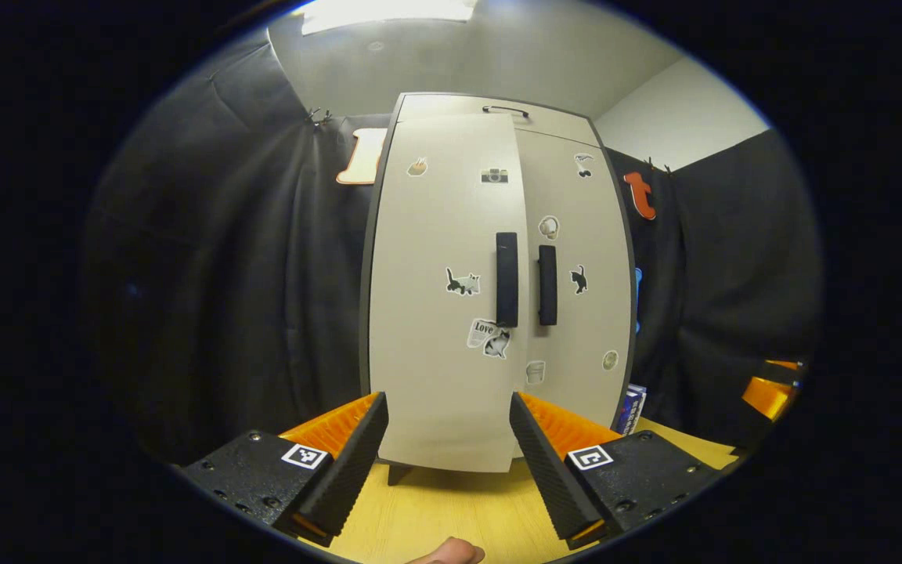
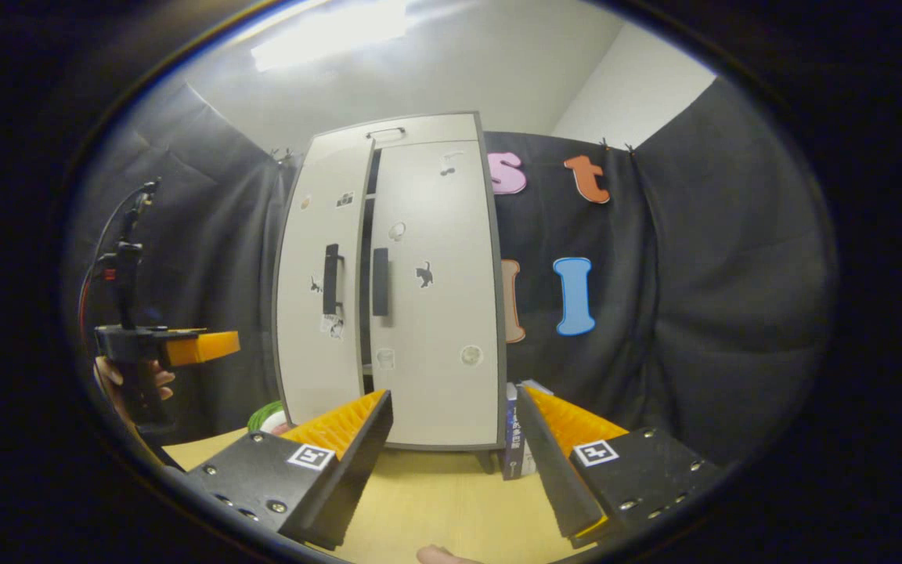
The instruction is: Grab one shoe with the right hand and put it into the shoe cabinet, grab the other shoe with the left hand and put it into the shoe cabinet; then close the right door with the right hand and the left door with the left hand.
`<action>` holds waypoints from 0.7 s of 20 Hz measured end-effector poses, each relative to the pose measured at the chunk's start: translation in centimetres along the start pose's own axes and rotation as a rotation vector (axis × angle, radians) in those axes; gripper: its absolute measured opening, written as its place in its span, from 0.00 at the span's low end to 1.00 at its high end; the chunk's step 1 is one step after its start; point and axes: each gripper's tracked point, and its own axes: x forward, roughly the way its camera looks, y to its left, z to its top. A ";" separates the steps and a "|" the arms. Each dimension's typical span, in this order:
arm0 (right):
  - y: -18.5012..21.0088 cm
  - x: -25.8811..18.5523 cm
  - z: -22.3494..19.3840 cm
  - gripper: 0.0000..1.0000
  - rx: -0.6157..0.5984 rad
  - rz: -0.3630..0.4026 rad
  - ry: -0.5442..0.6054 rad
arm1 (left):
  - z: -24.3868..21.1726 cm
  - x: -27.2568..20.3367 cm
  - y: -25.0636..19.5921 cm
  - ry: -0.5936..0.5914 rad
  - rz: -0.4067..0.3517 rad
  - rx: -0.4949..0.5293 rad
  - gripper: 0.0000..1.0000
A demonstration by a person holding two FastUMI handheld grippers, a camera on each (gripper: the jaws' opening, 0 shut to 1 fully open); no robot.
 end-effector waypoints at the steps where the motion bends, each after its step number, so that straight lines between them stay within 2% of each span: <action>1: 0.5 0.4 0.1 0.95 -0.010 0.009 0.004 | -0.4 -0.4 0.1 0.003 0.011 0.002 0.96; 4: 2.0 1.4 0.6 0.93 -0.017 0.037 -0.008 | -1.0 -1.5 -0.6 -0.012 0.002 0.011 0.96; 5: 2.5 1.7 0.4 0.97 -0.019 0.047 -0.003 | -1.4 -2.0 -0.9 -0.015 -0.001 0.011 0.96; 6: 3.0 1.8 0.0 0.95 -0.023 0.057 0.004 | -1.5 -2.3 -1.2 -0.022 -0.005 0.015 0.96; 10: 3.4 1.7 -0.6 0.93 -0.022 0.057 0.002 | -2.0 -2.9 -1.7 -0.026 -0.011 0.025 0.96; 14: 3.1 1.4 -0.5 0.95 0.000 0.043 -0.007 | -1.9 -2.5 -1.7 -0.027 -0.003 0.026 0.96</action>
